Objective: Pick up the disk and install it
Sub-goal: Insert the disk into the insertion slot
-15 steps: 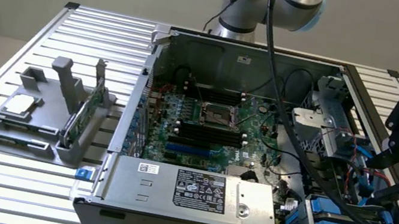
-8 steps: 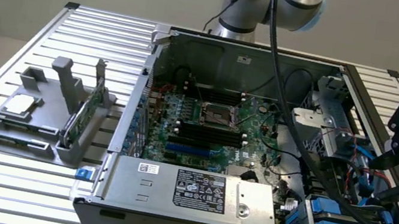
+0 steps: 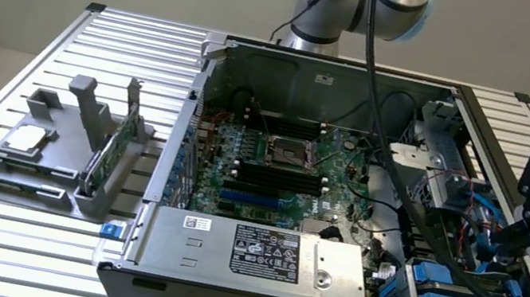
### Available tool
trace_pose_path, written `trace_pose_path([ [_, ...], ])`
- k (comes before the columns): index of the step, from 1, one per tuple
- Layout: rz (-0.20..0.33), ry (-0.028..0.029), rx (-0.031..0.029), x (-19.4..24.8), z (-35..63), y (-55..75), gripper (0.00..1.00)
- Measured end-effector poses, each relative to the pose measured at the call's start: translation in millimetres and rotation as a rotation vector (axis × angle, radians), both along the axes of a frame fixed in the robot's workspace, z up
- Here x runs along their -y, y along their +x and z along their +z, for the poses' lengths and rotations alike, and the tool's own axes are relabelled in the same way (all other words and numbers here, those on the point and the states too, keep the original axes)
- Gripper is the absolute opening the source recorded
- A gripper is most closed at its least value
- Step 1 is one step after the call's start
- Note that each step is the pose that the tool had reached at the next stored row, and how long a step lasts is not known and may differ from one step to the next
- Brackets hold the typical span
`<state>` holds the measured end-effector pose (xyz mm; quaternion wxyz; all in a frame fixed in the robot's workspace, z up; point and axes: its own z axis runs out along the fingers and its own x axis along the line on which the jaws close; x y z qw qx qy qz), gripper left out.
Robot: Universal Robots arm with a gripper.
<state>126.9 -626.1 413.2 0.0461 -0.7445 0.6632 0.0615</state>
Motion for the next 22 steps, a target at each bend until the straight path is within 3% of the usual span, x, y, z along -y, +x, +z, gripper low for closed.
trace_pose_path([
  [2, 0.004, 0.0000, 0.0001, -0.8, -3.7, 1.6, 0.11],
  [22, 0.042, 0.0003, 0.0062, -2.5, -37.7, 4.1, 0.11],
])
